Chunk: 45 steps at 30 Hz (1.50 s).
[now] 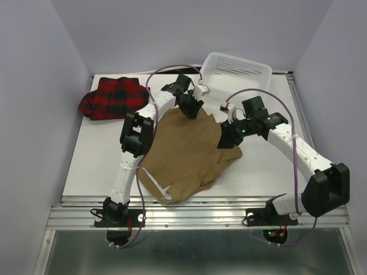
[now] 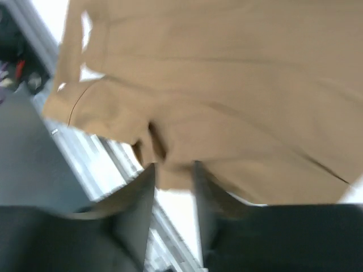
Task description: Fold and stack the skirts
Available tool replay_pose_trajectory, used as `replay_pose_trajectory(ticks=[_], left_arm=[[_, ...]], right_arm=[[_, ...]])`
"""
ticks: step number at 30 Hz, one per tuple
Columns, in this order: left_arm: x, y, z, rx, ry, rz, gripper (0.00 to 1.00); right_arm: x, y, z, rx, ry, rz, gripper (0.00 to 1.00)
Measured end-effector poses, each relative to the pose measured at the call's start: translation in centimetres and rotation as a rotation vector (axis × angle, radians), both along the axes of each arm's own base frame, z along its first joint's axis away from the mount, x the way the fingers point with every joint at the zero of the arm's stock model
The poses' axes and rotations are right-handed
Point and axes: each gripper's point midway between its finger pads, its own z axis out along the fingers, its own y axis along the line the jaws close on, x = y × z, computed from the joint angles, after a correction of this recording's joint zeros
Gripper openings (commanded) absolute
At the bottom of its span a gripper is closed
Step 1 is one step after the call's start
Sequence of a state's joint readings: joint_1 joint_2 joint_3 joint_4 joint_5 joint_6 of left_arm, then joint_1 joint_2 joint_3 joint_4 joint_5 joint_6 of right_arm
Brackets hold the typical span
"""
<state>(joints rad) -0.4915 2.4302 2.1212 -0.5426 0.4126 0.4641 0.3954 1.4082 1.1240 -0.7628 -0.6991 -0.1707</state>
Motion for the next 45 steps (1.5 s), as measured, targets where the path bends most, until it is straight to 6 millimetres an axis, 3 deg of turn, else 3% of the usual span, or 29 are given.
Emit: replay_pose_trajectory(ticks=[1,3,6,9,13,14,16,18,19,20,21,22,24,25,28,29,31,34,37,41,43,45], left_arm=[[0.0,0.1,0.7,-0.011,-0.004,0.006,0.60],[0.0,1.0,2.0,-0.026,-0.006,0.029,0.61],[-0.5,4.8,5.8,-0.039,-0.032,0.084,0.64],[-2.5,9.8,11.8,-0.041,-0.119,0.158,0.66],[-7.3,13.4,17.0,-0.039,-0.194,0.196,0.66],[-8.0,13.7,17.1,-0.036,-0.193,0.195,0.66],[-10.1,14.5,16.0,-0.015,-0.158,0.194,0.66],[-11.4,15.1,13.6,0.020,-0.092,0.195,0.65],[-12.2,15.9,11.0,0.056,-0.028,0.203,0.64],[-12.5,16.4,9.7,0.079,0.004,0.210,0.63],[-13.2,17.0,7.5,0.114,0.061,0.218,0.59],[-13.9,17.6,5.3,0.148,0.120,0.223,0.57],[-14.6,18.4,2.4,0.196,0.197,0.230,0.48],[-14.8,18.6,1.2,0.215,0.231,0.230,0.45],[-14.8,18.7,-1.4,0.243,0.281,0.221,0.30],[-14.7,18.6,-2.3,0.254,0.302,0.215,0.27],[-13.2,18.1,-2.3,0.256,0.305,0.215,0.24],[-9.9,16.5,-2.2,0.245,0.271,0.204,0.20],[-5.0,13.3,-1.8,0.223,0.192,0.176,0.20],[0.1,8.2,-1.1,0.163,0.080,0.132,0.42],[0.8,6.5,-0.7,0.130,0.059,0.113,0.47],[0.2,5.8,-0.3,0.104,0.061,0.101,0.55]], right_arm=[[0.8,-0.5,0.9,0.001,-0.041,-0.036,0.61],[2.4,-1.8,1.9,-0.007,-0.109,-0.096,0.66],[4.9,-3.8,2.3,-0.044,-0.174,-0.182,0.69],[8.5,-5.4,1.2,-0.114,-0.189,-0.251,0.76],[14.9,-5.4,-2.3,-0.186,-0.178,-0.292,0.83],[16.7,-5.3,-4.1,-0.207,-0.161,-0.301,0.84],[18.5,-5.1,-6.6,-0.238,-0.114,-0.305,0.85],[19.8,-5.0,-8.3,-0.251,-0.088,-0.310,0.84],[20.2,-4.9,-9.2,-0.257,-0.071,-0.309,0.81],[20.4,-4.7,-10.0,-0.259,-0.053,-0.308,0.78],[20.3,-4.6,-10.6,-0.258,-0.035,-0.306,0.75],[20.1,-4.5,-10.9,-0.254,-0.020,-0.301,0.64],[19.3,-4.3,-11.3,-0.241,0.018,-0.291,0.52],[18.7,-4.1,-11.5,-0.227,0.037,-0.284,0.41],[16.4,-3.7,-12.1,-0.196,0.103,-0.264,0.22],[15.1,-3.6,-12.5,-0.186,0.142,-0.258,0.11],[12.7,-3.6,-12.8,-0.169,0.199,-0.239,0.01],[9.3,-3.7,-12.4,-0.146,0.265,-0.223,0.01],[6.7,-3.8,-10.3,-0.115,0.281,-0.211,0.01],[5.2,-3.1,-5.9,-0.023,0.234,-0.193,0.02],[5.2,-2.9,-4.4,0.006,0.198,-0.192,0.02],[5.3,-2.8,-3.6,0.022,0.177,-0.195,0.06]])
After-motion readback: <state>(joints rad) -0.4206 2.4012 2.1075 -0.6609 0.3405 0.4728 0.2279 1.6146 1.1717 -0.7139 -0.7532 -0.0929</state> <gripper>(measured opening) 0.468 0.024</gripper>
